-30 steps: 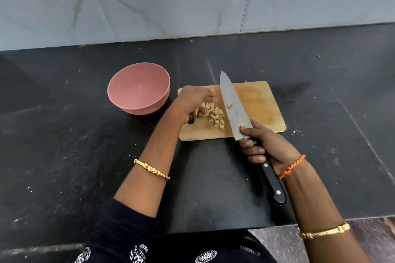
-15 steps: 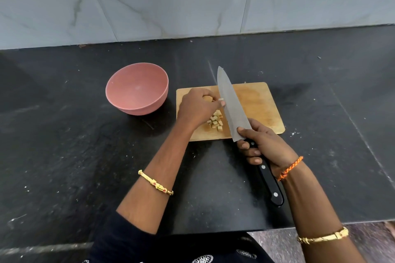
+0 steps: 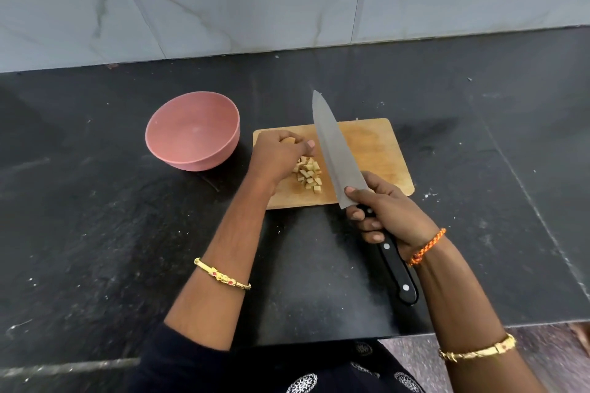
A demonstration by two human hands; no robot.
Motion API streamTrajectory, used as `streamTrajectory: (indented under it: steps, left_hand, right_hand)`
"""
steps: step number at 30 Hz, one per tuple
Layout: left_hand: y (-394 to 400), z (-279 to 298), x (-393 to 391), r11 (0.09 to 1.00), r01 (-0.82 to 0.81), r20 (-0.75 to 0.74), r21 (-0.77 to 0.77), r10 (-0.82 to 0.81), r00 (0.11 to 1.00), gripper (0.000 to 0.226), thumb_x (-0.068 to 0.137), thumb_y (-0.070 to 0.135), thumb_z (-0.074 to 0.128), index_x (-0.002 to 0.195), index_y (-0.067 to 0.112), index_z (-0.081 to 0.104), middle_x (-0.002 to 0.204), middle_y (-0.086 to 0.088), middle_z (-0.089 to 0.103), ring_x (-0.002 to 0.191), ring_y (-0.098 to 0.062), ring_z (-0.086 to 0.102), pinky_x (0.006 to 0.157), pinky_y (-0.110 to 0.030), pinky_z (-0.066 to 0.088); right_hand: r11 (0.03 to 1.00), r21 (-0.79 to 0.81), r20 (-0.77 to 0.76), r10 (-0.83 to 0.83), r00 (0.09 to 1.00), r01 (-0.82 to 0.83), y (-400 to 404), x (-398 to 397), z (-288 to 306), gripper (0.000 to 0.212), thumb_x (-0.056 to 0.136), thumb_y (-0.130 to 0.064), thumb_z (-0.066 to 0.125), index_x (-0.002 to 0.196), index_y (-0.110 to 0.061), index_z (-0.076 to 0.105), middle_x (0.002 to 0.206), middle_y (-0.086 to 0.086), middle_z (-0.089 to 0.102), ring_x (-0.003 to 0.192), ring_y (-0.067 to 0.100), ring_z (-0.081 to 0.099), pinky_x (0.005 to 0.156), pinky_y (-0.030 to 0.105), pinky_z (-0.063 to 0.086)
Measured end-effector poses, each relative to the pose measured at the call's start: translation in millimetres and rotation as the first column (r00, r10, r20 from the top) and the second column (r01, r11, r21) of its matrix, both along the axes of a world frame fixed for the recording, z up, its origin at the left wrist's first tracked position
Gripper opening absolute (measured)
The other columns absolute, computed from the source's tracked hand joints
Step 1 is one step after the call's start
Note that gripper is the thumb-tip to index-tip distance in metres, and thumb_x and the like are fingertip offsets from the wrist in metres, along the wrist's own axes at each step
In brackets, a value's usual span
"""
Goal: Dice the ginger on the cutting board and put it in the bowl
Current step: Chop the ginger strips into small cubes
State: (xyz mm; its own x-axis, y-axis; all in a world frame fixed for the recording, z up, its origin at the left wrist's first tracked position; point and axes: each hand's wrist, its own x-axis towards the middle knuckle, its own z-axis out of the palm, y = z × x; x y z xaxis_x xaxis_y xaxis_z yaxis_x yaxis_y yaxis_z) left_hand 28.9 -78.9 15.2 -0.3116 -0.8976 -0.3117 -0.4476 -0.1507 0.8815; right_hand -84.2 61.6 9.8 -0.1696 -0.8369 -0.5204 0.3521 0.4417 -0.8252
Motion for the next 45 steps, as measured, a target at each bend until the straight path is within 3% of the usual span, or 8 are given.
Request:
streamTrajectory:
  steps: [3, 6, 14, 20, 25, 31, 35, 45]
  left_hand:
    - [-2, -1, 6, 0.997, 0.015, 0.078, -0.07, -0.009, 0.997, 0.013, 0.085, 0.03, 0.066, 0.093, 0.02, 0.071, 0.078, 0.008, 0.07, 0.066, -0.015, 0.06, 0.07, -0.036, 0.056]
    - [-2, 0, 9, 1.0, -0.009, 0.057, -0.027, 0.01, 0.998, 0.018, 0.087, 0.03, 0.064, 0.099, 0.019, 0.072, 0.07, 0.005, 0.062, 0.048, -0.014, 0.049, 0.04, -0.017, 0.039]
    - [-3, -1, 8, 0.997, -0.076, 0.091, -0.002, 0.076, 0.993, 0.02, 0.067, 0.008, 0.08, 0.075, 0.025, 0.072, 0.092, 0.003, 0.071, 0.078, -0.012, 0.064, 0.064, -0.033, 0.056]
    - [0, 2, 7, 0.994, -0.107, 0.057, 0.011, 0.107, 0.993, 0.02, 0.08, 0.011, 0.069, 0.097, 0.022, 0.072, 0.079, -0.001, 0.065, 0.046, -0.009, 0.045, 0.042, -0.023, 0.036]
    - [-1, -3, 8, 0.985, -0.104, 0.125, -0.134, 0.121, 0.985, 0.024, 0.064, 0.018, 0.084, 0.082, 0.026, 0.072, 0.093, 0.003, 0.07, 0.082, -0.014, 0.067, 0.077, -0.038, 0.057]
    - [-2, 12, -1, 0.992, -0.106, 0.035, 0.071, 0.103, 0.994, 0.029, 0.079, 0.033, 0.072, 0.101, 0.016, 0.066, 0.092, -0.006, 0.065, 0.084, -0.002, 0.055, 0.077, -0.027, 0.049]
    - [-2, 26, -23, 0.919, 0.156, -0.324, 0.363, -0.033, 0.945, 0.005, 0.093, 0.011, 0.048, 0.093, 0.006, 0.049, 0.064, -0.003, 0.038, 0.055, -0.01, 0.035, 0.057, -0.026, 0.038]
    - [20, -12, -87, 0.971, 0.226, 0.046, -0.072, -0.223, 0.974, 0.046, 0.068, 0.021, 0.082, 0.111, 0.014, 0.066, 0.082, 0.009, 0.057, 0.082, -0.008, 0.056, 0.07, -0.019, 0.046]
  right_hand:
    - [0.999, 0.03, -0.041, -0.01, 0.999, 0.011, -1, -4, -4, 0.018, 0.098, -0.011, 0.045, 0.107, -0.022, 0.055, 0.052, 0.0, 0.04, 0.032, 0.005, 0.027, 0.031, 0.012, 0.024]
    - [0.999, 0.045, -0.044, 0.027, 0.999, -0.025, -3, -7, -6, 0.017, 0.098, -0.011, 0.045, 0.104, -0.023, 0.055, 0.053, 0.001, 0.04, 0.032, 0.005, 0.027, 0.03, 0.013, 0.024]
    - [0.999, 0.044, -0.004, 0.024, 1.0, -0.024, -4, -25, -2, 0.017, 0.096, -0.009, 0.046, 0.104, -0.021, 0.055, 0.052, 0.001, 0.039, 0.031, 0.005, 0.026, 0.031, 0.012, 0.022]
    - [0.998, 0.041, -0.005, 0.051, 0.999, -0.05, -3, -32, -1, 0.021, 0.096, -0.008, 0.045, 0.112, -0.02, 0.053, 0.052, 0.001, 0.039, 0.031, 0.005, 0.026, 0.031, 0.012, 0.023]
    - [0.998, 0.044, 0.002, 0.055, 0.999, -0.055, -3, -36, 1, 0.022, 0.096, -0.009, 0.045, 0.113, -0.021, 0.052, 0.054, 0.001, 0.039, 0.031, 0.004, 0.027, 0.029, 0.014, 0.023]
    - [0.998, 0.053, -0.014, 0.043, 0.999, -0.042, -5, -42, -1, 0.02, 0.096, -0.009, 0.045, 0.111, -0.021, 0.052, 0.054, 0.001, 0.039, 0.032, 0.005, 0.026, 0.03, 0.013, 0.023]
    - [0.998, 0.058, -0.072, 0.011, 0.997, -0.007, -4, -51, -1, 0.016, 0.097, -0.009, 0.045, 0.104, -0.02, 0.054, 0.054, 0.002, 0.04, 0.031, 0.005, 0.027, 0.031, 0.014, 0.024]
    - [0.989, 0.096, -0.237, -0.085, 0.968, 0.11, 17, -78, -4, 0.019, 0.099, -0.012, 0.042, 0.095, -0.025, 0.055, 0.054, 0.003, 0.041, 0.031, 0.006, 0.029, 0.03, 0.014, 0.025]
